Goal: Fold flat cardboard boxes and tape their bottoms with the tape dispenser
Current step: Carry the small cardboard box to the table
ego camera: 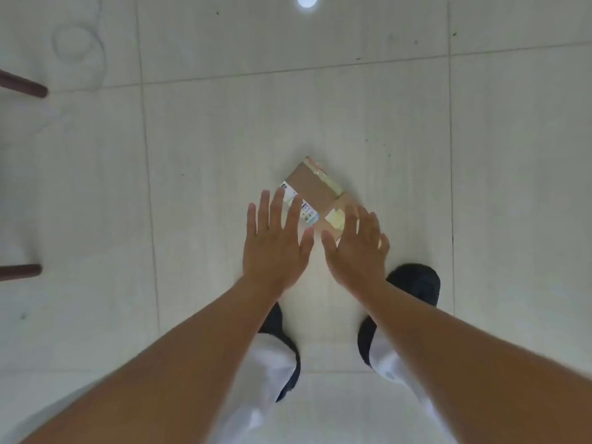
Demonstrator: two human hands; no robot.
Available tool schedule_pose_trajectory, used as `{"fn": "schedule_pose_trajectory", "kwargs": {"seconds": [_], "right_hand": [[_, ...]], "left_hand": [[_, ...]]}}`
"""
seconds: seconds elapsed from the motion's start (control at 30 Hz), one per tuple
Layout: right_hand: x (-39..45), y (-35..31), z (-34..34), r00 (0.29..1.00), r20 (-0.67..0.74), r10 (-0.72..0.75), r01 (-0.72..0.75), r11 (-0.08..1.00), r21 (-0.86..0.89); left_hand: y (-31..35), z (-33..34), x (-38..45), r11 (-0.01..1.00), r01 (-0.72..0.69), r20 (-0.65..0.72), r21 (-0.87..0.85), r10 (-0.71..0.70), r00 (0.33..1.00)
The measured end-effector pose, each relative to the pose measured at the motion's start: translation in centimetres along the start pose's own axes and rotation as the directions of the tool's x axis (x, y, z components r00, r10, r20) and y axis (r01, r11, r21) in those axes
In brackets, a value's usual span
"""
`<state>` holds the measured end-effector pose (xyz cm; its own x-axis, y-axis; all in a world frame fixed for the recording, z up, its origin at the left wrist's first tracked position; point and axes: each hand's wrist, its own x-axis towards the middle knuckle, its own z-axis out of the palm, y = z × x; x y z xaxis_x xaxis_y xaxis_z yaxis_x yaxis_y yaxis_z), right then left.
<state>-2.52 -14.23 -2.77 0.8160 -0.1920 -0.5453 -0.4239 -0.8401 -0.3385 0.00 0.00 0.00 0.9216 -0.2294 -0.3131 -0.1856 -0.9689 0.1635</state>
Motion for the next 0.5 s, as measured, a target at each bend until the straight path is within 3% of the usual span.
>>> {"fn": "schedule_pose_trajectory", "kwargs": {"seconds": [0.13, 0.33, 0.5], "right_hand": [[6.0, 2.7, 4.8, 0.999, 0.040, 0.007, -0.006, 1.000, -0.026], [11.7, 4.7, 12.1, 0.999, -0.040, 0.019, -0.024, 0.990, -0.136], [13.6, 5.2, 14.6, 0.994, -0.033, -0.107, 0.097, 0.970, -0.223]], "left_hand": [[-1.2, 6.3, 5.1, 0.999, -0.018, -0.018, -0.032, 0.018, 1.000], [-3.5, 14.9, 11.5, 0.995, 0.016, 0.032, -0.096, -0.013, 0.999], [-4.7, 18.7, 14.1, 0.988, 0.040, 0.069, -0.150, -0.030, 0.997]]}}
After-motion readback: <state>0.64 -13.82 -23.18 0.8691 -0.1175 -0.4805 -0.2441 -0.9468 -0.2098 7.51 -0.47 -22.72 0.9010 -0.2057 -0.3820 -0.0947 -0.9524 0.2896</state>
